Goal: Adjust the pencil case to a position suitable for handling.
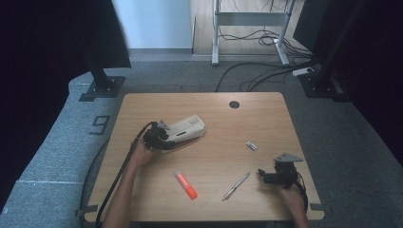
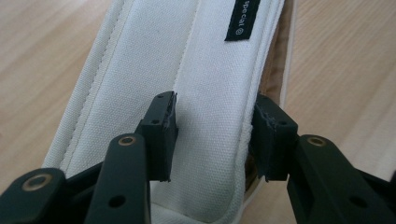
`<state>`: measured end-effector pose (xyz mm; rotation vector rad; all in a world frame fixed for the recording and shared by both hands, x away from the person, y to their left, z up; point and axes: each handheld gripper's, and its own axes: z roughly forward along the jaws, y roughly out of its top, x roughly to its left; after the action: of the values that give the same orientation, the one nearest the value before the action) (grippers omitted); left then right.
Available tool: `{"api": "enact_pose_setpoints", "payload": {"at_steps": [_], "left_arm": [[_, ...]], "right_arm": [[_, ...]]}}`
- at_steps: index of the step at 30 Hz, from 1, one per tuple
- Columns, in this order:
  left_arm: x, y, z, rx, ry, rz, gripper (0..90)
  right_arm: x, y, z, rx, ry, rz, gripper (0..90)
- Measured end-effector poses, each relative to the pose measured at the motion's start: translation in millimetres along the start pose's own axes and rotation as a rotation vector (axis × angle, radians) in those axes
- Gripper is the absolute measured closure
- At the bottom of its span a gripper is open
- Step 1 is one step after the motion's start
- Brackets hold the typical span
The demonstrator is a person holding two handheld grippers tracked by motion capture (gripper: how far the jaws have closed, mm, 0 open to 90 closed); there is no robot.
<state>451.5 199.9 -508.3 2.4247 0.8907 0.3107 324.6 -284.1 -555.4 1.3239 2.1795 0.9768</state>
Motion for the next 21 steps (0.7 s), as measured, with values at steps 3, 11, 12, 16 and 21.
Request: {"api": "enact_pose_setpoints", "payload": {"at_steps": [3,11,12,16,21], "left_arm": [[-2.3,-5.3,-3.4,-0.008,-0.015,-0.017,54.8],[-12.6,-24.9,-15.6,-0.033,-0.060,-0.057,55.4],[-14.7,-27.6,-17.1,-0.037,-0.059,-0.057,55.4],[-21.1,-38.2,-23.1,-0.056,-0.066,-0.079,55.6],[-29.8,-49.1,-30.8,-0.060,-0.068,-0.109,55.5]], "right_arm": [[0.0,0.0,0.0,0.000,0.000,0.000,12.2],[-0.1,0.0,0.0,0.000,0.000,-0.001,12.2],[-0.1,0.0,0.0,0.000,0.000,-0.001,12.2],[0.0,0.1,0.0,0.000,0.000,-0.001,12.2],[-0.1,0.1,0.0,0.000,0.000,-0.001,12.2]]}}
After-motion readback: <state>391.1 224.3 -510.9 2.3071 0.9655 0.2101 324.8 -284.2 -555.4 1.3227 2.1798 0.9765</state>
